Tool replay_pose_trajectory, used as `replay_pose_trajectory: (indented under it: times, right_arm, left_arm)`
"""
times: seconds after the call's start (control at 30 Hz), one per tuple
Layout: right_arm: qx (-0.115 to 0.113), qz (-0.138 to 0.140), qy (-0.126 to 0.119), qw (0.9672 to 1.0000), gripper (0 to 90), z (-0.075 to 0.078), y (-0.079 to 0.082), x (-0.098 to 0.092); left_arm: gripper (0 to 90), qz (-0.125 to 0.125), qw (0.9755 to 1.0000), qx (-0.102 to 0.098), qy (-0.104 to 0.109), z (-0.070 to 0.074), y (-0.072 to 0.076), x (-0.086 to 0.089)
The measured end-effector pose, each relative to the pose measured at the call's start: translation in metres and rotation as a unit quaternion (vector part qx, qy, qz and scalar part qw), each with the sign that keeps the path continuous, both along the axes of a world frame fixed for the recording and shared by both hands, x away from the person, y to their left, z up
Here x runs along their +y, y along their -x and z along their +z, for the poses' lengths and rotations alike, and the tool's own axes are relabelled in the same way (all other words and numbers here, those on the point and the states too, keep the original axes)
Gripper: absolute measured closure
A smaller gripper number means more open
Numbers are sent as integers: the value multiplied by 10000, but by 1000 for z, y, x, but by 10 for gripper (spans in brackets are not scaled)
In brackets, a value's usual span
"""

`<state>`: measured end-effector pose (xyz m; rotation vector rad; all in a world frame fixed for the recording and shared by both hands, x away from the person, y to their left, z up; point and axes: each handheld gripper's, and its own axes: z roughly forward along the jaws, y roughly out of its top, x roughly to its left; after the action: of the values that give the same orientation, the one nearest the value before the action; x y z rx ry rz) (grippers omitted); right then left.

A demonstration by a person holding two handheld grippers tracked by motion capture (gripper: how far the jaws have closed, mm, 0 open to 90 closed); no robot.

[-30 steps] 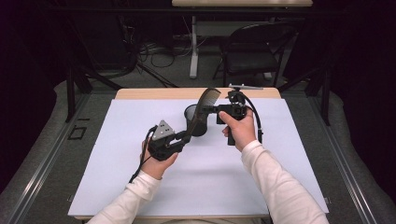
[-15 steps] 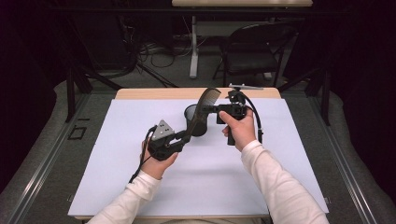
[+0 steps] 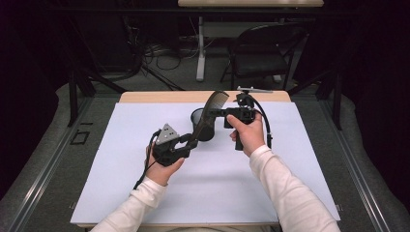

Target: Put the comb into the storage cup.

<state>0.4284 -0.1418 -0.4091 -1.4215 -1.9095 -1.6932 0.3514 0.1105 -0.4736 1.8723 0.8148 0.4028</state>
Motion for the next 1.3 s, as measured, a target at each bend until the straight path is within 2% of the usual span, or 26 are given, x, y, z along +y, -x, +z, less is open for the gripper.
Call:
replay_pose_trajectory:
  times: [0.17, 0.57, 0.83, 1.1, 1.3]
  right_arm:
    - [-15, 7, 10, 10000, 868, 0, 0, 0]
    - [-53, -32, 42, 10000, 868, 1, -1, -3]
    - [-61, -60, 90, 9999, 867, 3, -1, -6]
    - [-71, -76, 118, 9999, 868, 5, -3, -7]
    - [-128, -101, 172, 9997, 867, 9, -4, -8]
  left_arm:
    - [524, 29, 10000, 19, 34, 0, -1, 1]
    - [425, 39, 9999, 154, 42, -2, -3, 2]
    - [331, 59, 9999, 112, 81, -2, -3, 2]
    - [250, 64, 9998, 198, 67, -1, -4, 4]
    - [160, 13, 9996, 225, 195, 1, -5, 6]
